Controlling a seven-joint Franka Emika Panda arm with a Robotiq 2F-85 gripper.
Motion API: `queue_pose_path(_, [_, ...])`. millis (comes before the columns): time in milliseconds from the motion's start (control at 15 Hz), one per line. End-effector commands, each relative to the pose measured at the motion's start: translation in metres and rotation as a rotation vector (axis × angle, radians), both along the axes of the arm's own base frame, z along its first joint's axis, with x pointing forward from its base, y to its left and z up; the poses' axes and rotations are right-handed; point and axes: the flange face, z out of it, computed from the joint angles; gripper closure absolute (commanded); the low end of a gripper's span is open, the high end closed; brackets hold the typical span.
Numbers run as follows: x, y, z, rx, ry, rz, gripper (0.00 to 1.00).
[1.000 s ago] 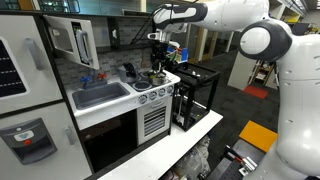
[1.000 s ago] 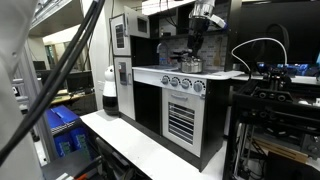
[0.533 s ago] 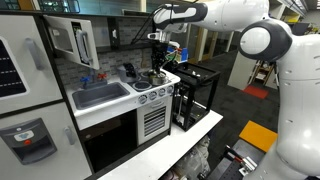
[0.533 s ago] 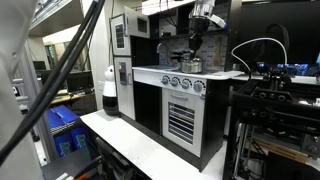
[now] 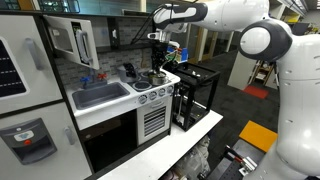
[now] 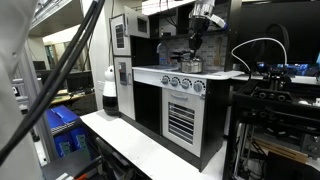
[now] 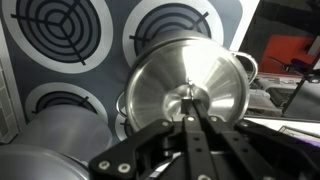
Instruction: Take the lid from the silver pot and put it on the stove
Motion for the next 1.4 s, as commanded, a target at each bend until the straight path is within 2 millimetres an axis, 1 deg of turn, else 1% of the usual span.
queue_pose_path(0, [0.003, -0.007, 0.014, -0.014, -0.042, -0.01, 0.99])
queue_pose_path(200, [0.001, -0.008, 0.024, -0.005, -0.053, -0.007, 0.99])
queue_pose_path(467, [-0.002, -0.005, 0.043, -0.001, -0.089, -0.003, 0.99])
queue_pose_path(867, [-0.008, 0.004, 0.086, 0.021, -0.163, 0.015, 0.99])
queue_pose_path(1000, [-0.01, 0.011, 0.097, 0.028, -0.18, 0.027, 0.99])
queue_pose_path(1133, [-0.011, 0.021, 0.103, 0.047, -0.191, 0.048, 0.99])
queue_pose_path(1333, [-0.013, 0.041, 0.105, 0.087, -0.19, 0.087, 0.99])
